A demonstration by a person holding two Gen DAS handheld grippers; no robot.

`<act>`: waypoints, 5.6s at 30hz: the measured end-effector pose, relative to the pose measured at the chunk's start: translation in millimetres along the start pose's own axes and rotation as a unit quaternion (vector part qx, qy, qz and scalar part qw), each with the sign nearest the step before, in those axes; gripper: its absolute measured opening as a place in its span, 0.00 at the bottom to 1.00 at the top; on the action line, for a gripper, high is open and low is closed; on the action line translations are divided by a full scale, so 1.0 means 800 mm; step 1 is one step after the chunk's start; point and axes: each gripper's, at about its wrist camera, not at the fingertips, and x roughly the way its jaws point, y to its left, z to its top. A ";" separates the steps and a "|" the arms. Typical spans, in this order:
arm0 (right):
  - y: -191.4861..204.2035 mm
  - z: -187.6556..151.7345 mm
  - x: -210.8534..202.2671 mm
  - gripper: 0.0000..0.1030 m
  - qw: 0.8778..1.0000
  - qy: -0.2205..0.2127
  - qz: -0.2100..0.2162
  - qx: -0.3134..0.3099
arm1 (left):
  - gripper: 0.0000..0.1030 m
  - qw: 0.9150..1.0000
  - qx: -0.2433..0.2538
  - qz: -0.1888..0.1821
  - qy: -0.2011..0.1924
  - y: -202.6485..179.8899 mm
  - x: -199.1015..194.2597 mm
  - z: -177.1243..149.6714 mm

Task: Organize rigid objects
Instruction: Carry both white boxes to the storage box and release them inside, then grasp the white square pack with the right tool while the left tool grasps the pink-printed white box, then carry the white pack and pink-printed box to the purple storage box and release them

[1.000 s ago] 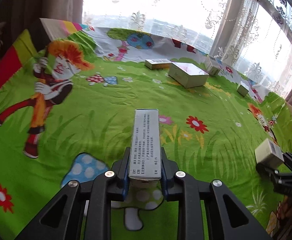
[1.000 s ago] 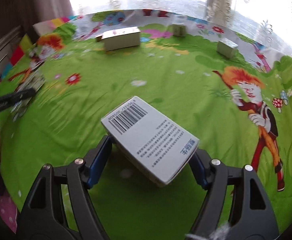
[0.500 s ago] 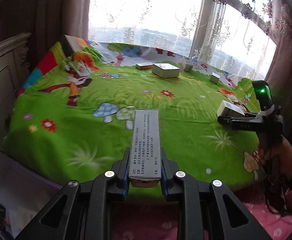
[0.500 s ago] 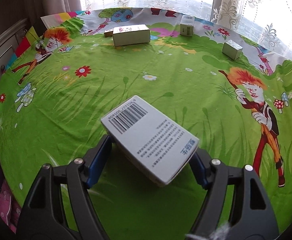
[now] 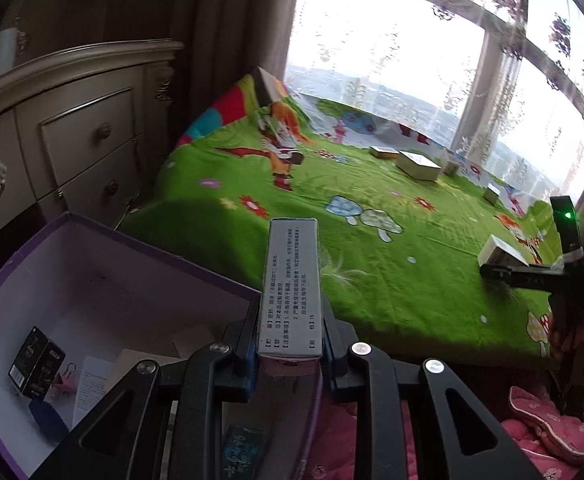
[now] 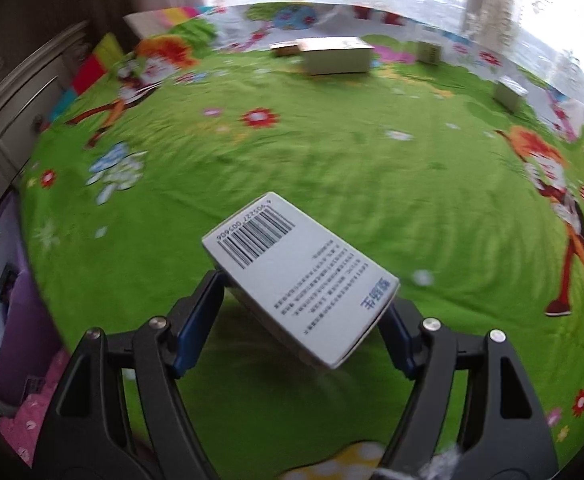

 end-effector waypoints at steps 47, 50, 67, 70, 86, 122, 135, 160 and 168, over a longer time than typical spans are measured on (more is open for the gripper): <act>0.451 -0.101 -0.096 0.81 0.820 -0.029 0.305 -0.483 | 0.93 0.933 -0.105 0.332 -0.091 0.164 -0.118 0.002; 0.409 -0.066 -0.099 0.87 0.847 -0.048 0.336 -0.410 | 0.99 0.934 -0.087 0.317 -0.139 0.139 -0.133 0.015; -0.157 0.071 0.023 0.90 0.987 -0.025 -0.093 0.127 | 1.00 0.982 0.186 -0.031 0.029 -0.199 0.155 0.102; -0.246 0.091 0.044 0.90 0.979 -0.013 -0.133 0.154 | 1.00 0.979 0.187 -0.044 0.061 -0.232 0.219 0.112; -0.412 0.246 0.164 0.99 0.989 0.005 -0.128 0.072 | 1.00 0.960 0.252 -0.064 0.101 -0.313 0.401 0.225; -0.149 0.046 0.024 0.60 0.996 -0.040 -0.053 0.067 | 0.72 0.985 0.147 -0.054 0.078 -0.179 0.174 0.073; -0.057 -0.019 -0.012 0.60 0.998 -0.031 -0.050 0.001 | 0.71 0.989 0.127 -0.026 0.066 -0.126 0.107 0.033; 0.135 0.002 -0.050 0.60 0.981 -0.036 0.080 -0.171 | 0.69 0.998 0.039 0.048 0.015 -0.019 0.018 0.025; 0.239 0.005 -0.064 0.60 0.953 -0.055 0.122 -0.272 | 0.68 0.997 0.001 0.077 0.001 0.029 -0.007 0.022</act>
